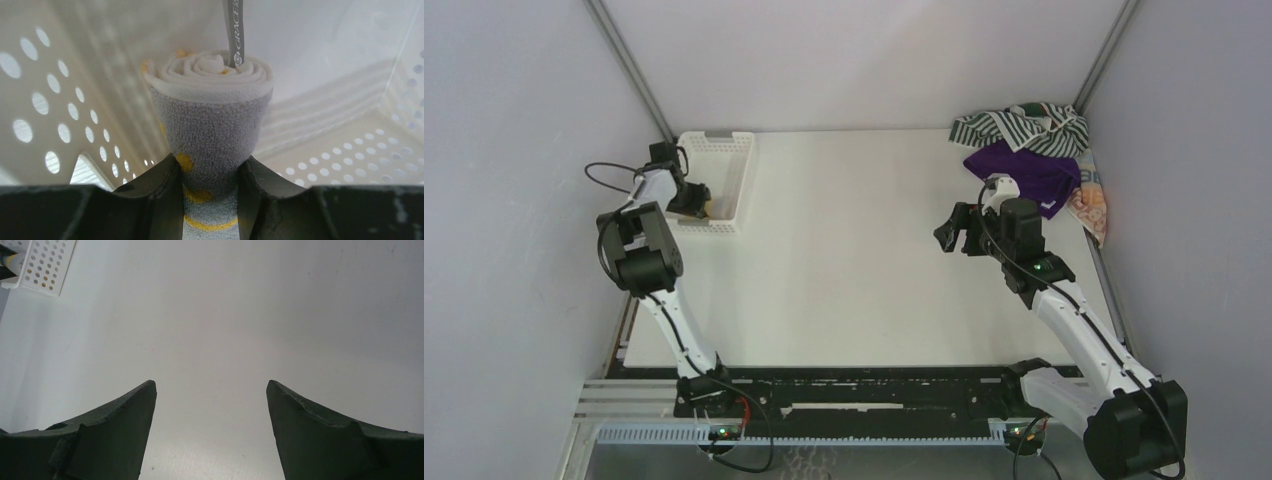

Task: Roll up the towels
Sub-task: Place the towel in the bin.

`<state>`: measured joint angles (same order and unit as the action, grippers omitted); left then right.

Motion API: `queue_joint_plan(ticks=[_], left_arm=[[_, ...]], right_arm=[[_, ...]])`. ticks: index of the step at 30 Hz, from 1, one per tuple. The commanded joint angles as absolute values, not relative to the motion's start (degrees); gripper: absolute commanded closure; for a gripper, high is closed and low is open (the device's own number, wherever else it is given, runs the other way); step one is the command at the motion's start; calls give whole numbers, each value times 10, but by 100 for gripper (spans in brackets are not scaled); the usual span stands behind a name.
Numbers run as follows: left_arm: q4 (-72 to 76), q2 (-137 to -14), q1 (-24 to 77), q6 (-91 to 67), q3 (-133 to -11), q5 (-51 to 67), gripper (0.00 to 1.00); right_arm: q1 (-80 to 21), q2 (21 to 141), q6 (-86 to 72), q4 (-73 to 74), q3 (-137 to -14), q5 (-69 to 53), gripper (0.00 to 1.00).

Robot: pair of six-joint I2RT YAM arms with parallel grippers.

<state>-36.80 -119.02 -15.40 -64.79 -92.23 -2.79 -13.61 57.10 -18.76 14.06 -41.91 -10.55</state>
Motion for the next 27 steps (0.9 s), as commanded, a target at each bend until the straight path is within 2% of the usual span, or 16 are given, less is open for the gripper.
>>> queue_joint_plan(ticks=[1,6,12,21,27], left_arm=[[-417,-1161,-172,-612,-892,-51,74],[-427,-1133,-195,-600,-851,-78,73],[-466,-1149,-209,-574,-873,-89,59],[-525,-1191,-211,-536,-918,-120,52],[-537,-1180,-212,-533,-925,-126,43]], right_arm=[[-134,558,-176,118,-421,-99,20],[-134,552,-178,113,-418,-99,20],[-136,543,-176,114,-415,-92,20],[-144,533,-175,111,-413,-76,20],[-153,523,-171,114,-413,-62,20]])
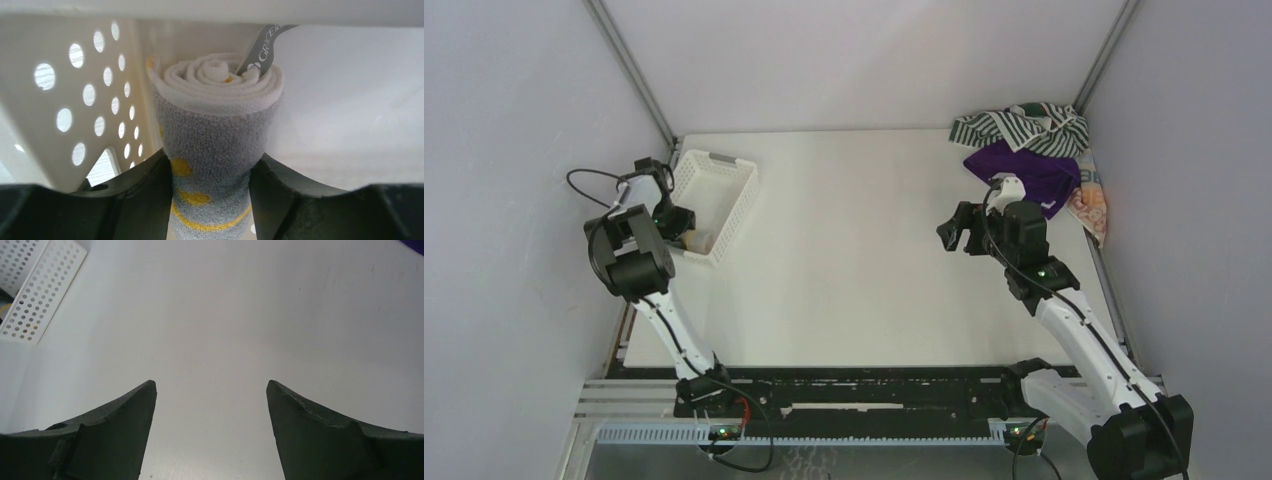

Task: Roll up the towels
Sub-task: Place the towel in the bin.

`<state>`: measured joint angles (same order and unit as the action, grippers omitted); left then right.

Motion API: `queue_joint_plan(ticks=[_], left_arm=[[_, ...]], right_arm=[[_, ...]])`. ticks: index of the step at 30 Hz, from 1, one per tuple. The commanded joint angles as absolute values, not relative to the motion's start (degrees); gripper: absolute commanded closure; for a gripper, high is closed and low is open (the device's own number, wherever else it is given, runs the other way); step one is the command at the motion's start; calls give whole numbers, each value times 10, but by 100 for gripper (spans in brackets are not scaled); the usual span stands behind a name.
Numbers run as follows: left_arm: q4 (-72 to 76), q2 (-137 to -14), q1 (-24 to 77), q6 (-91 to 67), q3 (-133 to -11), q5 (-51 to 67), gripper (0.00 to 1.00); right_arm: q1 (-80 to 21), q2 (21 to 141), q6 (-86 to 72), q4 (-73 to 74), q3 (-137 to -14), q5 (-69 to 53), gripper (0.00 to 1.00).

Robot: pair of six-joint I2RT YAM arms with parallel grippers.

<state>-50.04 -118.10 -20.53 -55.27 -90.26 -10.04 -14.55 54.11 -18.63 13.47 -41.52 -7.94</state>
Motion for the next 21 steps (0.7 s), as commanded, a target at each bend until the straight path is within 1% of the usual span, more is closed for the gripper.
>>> queue_joint_plan(ticks=[1,7,21], left_arm=[[-539,-1176,-212,-532,-926,-127,41],[-547,-1158,-213,-533,-928,-124,37],[-575,-1110,-212,-536,-924,-137,32]], right_arm=[[-154,521,-170,115,-413,-60,20],[-162,510,-167,118,-414,-51,20],[-180,488,-160,119,-409,-31,19]])
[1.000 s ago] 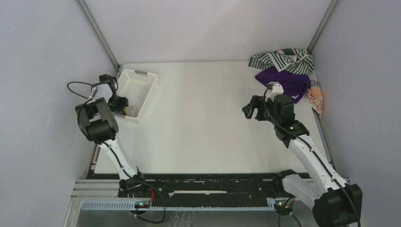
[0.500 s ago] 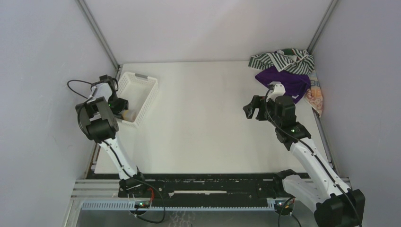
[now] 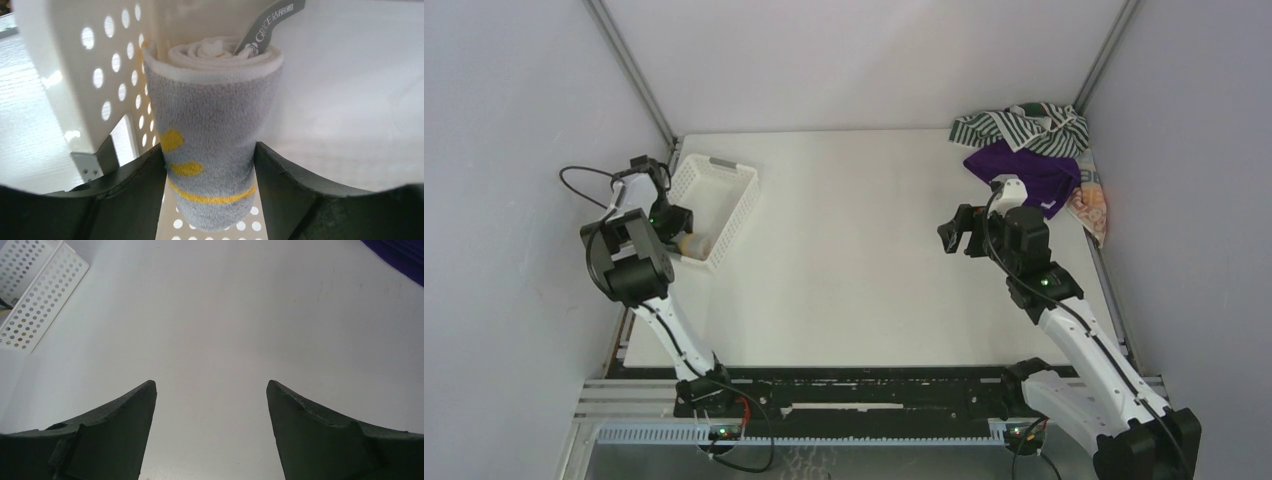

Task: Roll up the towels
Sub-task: Place the towel in the bin.

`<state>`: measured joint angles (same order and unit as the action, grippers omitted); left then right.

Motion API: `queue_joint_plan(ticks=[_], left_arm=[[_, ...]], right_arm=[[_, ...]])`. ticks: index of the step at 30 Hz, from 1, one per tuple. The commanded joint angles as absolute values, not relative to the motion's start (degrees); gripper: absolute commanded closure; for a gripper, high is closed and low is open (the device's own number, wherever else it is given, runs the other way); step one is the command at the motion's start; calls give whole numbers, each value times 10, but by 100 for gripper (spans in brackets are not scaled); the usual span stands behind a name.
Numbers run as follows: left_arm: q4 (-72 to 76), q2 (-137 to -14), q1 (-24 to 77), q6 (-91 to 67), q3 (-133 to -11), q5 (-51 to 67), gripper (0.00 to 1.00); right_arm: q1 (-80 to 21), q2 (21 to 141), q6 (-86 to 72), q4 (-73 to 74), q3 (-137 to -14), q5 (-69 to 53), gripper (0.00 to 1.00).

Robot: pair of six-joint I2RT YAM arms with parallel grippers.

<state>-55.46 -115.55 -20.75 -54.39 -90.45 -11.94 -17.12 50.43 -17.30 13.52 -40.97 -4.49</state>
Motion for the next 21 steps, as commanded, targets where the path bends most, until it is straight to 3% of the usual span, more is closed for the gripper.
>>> queue_joint_plan(ticks=[1,11,21], left_arm=[[-578,-1108,-213,-535,-925,-138,31],[-592,-1055,-212,-532,-904,-142,22],[-554,-925,-189,-491,-845,-95,20]], right_arm=[[-182,487,-159,119,-409,-30,19],[-191,478,-158,119,-409,-17,17],[-184,474,-159,132,-429,-14,13]])
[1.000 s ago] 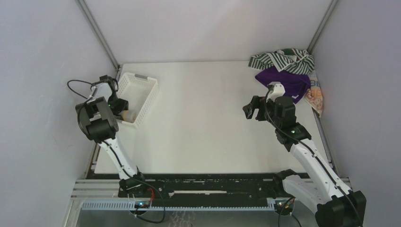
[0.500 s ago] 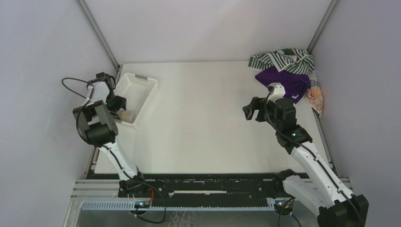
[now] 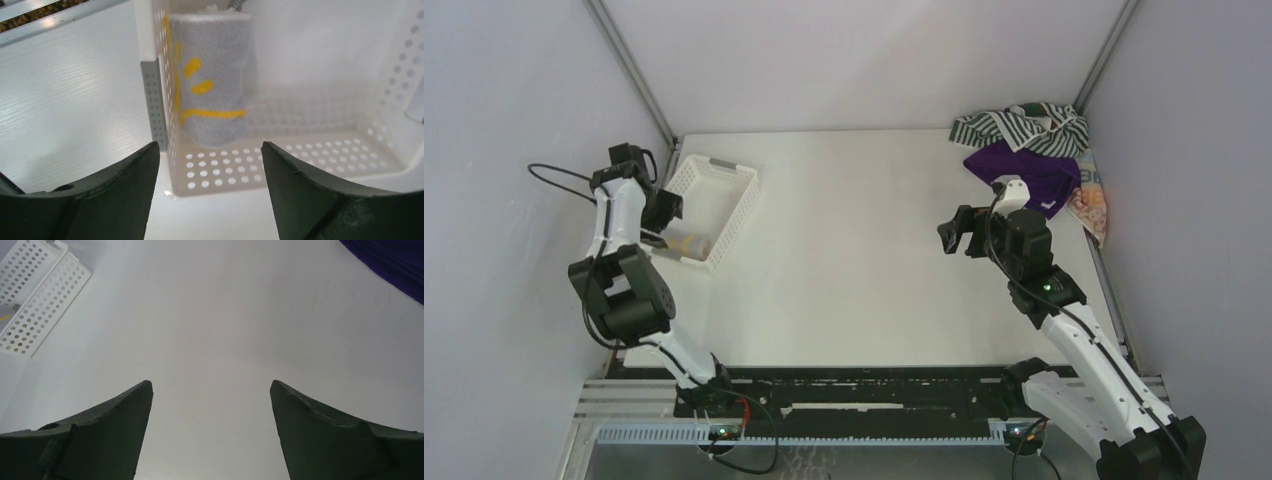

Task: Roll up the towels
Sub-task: Place the towel in the bin, then move the towel to the center of the board.

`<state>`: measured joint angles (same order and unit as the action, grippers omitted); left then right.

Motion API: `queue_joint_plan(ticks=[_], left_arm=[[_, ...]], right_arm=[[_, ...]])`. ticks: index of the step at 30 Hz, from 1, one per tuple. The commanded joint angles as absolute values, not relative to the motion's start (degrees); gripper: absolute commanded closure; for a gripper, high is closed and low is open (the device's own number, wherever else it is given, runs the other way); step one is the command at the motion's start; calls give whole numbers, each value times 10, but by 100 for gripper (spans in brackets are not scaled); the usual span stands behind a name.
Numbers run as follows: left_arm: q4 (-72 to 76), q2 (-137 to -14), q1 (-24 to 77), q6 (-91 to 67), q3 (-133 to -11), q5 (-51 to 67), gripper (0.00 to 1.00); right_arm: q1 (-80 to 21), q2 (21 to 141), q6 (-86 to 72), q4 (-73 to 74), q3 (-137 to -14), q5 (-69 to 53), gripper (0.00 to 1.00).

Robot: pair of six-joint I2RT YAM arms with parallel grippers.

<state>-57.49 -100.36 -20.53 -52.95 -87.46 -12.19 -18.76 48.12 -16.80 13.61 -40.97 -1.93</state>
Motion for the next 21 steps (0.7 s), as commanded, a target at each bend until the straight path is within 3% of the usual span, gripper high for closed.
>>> queue_joint_plan(ticks=[1,9,13,21], left_arm=[[-540,-904,-181,-479,-833,-85,20],[-411,-727,-121,-353,-726,0,14],[-379,-644,-122,-285,-673,23,4],[-311,-511,-117,-234,-593,106,0]], right_arm=[[-180,476,-162,133,-434,-19,11],[-121,518,-176,174,-482,-48,8],[-89,561,-175,197,-509,-26,7],[31,682,-215,176,-548,3,16]])
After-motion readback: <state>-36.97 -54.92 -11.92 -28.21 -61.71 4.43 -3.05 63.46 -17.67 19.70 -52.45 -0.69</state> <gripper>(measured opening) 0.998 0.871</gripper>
